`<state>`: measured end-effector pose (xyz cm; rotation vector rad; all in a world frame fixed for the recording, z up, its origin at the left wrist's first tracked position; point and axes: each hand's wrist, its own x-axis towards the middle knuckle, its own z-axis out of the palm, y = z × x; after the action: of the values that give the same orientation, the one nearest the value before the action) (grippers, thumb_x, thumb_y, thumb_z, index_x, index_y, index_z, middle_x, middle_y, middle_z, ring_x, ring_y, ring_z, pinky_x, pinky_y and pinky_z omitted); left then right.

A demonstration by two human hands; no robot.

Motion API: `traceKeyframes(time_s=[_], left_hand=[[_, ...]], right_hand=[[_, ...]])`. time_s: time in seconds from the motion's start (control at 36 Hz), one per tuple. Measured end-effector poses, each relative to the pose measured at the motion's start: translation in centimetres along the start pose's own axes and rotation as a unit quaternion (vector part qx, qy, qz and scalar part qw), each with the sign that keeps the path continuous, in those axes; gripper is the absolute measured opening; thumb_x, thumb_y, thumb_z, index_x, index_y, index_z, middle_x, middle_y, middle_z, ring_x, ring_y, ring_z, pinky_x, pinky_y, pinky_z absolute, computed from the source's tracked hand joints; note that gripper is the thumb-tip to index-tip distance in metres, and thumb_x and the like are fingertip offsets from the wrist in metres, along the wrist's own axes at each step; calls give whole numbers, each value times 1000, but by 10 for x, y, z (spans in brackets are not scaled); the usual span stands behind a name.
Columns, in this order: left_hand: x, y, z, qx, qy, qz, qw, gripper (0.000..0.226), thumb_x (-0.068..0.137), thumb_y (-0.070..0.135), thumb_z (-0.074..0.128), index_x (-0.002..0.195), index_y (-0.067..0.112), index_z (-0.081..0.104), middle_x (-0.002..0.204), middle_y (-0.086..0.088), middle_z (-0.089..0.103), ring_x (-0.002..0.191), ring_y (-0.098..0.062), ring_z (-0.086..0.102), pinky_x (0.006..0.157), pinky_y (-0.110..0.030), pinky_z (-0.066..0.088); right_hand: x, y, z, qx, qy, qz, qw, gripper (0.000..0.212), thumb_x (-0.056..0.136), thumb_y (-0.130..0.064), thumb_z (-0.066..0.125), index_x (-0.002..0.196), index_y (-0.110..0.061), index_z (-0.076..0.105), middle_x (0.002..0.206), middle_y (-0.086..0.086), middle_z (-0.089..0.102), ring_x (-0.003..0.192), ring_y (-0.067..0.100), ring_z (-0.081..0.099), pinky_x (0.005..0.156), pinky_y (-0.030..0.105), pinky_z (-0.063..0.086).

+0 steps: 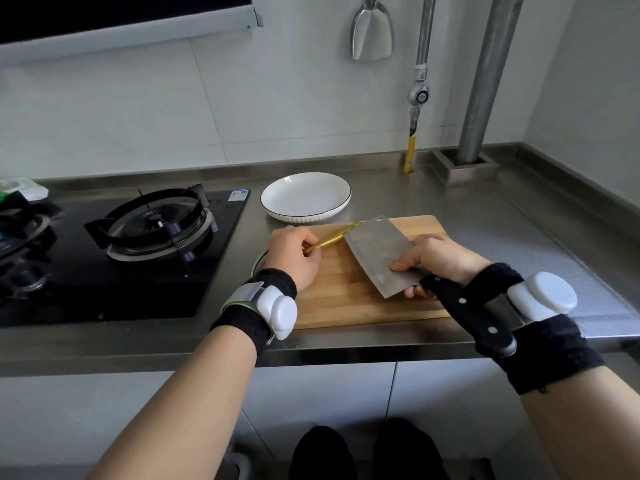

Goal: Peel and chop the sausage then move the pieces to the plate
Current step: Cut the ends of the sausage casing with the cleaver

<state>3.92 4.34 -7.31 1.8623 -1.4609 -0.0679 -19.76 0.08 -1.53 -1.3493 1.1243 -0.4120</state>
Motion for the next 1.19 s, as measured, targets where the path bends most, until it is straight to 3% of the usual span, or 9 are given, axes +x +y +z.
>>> traceKeyframes(time_s=[0.25,0.67,0.81,0.92,1.08,1.19], left_hand=[[1,-1,1,-10,6,-4,1000,6,81,12,67,84,15,71,89,-2,62,88,-22,58,80,-37,52],[0,1,0,-10,7,-8,1000,10,83,12,68,92,14,72,95,-4,64,89,-20,59,78,-26,47],[1,1,0,-8,6,-7,1000,9,83,12,67,91,12,72,95,-5,63,88,-21,59,77,-26,47],[1,1,1,-4,10,-9,1000,6,83,14,67,86,14,72,92,-4,63,86,-20,59,77,-30,50],[0,2,0,-6,19,0,1000,5,82,12,69,84,12,73,89,-6,65,80,-21,59,71,-24,44],[0,2,0,-9,17,-2,1000,6,82,12,67,83,13,74,87,-4,64,79,-20,59,72,-26,47]], right_hand=[[-2,0,1,-1,1,0,1000,34,91,1,59,123,11,52,78,27,65,38,21,59,32,20,43],[-1,-2,0,-6,-10,6,1000,32,92,0,58,122,11,53,70,23,65,37,21,59,32,20,42],[2,-1,1,-4,-4,6,1000,38,91,0,61,126,10,50,78,27,66,39,22,60,33,20,43],[1,-1,3,-21,-25,3,999,36,90,1,60,122,15,54,69,25,64,37,22,58,32,18,40],[4,0,4,-9,-14,4,1000,36,88,1,61,120,15,55,65,25,66,37,23,59,32,20,43],[2,0,2,5,0,6,1000,34,90,1,61,121,13,54,74,27,66,37,22,59,33,20,43]])
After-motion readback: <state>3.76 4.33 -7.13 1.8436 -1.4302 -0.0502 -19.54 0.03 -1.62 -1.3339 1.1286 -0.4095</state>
